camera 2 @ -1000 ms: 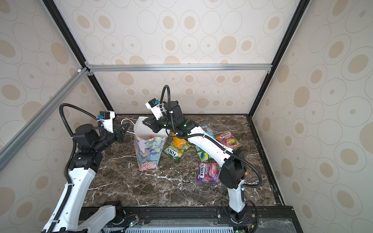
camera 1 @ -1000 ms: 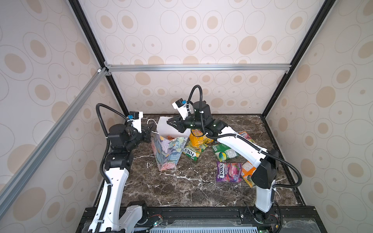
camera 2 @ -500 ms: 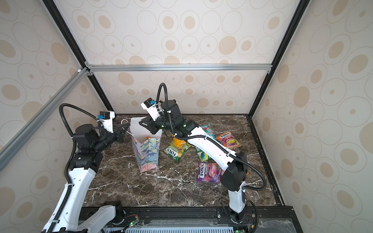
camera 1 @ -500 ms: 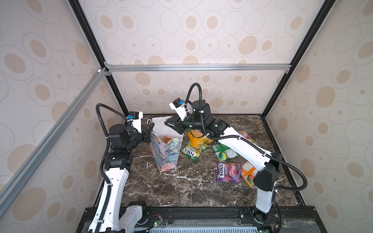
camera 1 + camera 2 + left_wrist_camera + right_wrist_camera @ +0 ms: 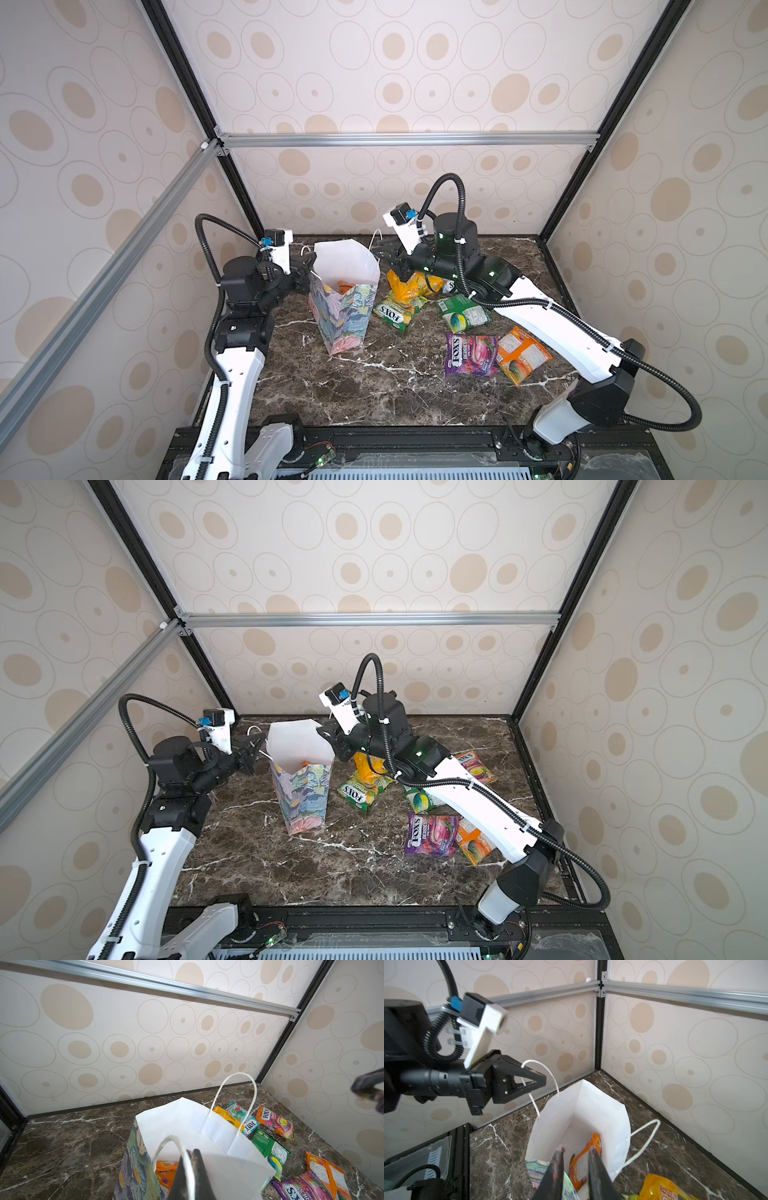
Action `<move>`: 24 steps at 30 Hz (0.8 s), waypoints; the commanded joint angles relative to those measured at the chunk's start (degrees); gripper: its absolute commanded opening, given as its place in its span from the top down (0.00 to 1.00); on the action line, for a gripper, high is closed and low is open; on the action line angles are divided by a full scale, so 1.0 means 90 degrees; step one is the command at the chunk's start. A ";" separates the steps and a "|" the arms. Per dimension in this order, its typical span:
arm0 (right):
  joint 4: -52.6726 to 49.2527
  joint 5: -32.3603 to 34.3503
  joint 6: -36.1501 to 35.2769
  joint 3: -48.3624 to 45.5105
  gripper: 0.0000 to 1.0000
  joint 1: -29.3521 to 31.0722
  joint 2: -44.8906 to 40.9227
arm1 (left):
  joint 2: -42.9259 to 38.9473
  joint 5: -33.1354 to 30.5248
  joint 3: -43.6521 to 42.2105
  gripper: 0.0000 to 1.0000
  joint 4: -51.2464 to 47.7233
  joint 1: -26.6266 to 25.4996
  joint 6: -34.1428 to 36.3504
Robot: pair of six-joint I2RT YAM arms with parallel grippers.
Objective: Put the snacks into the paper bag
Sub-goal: 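Withdraw the right gripper from the bag toward the purple berries packet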
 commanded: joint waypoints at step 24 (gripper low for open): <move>-0.2238 0.1728 0.0890 -0.2239 0.73 -0.1216 -0.2174 | -0.0108 -0.0051 0.0010 1.00 0.0041 0.0078 0.0165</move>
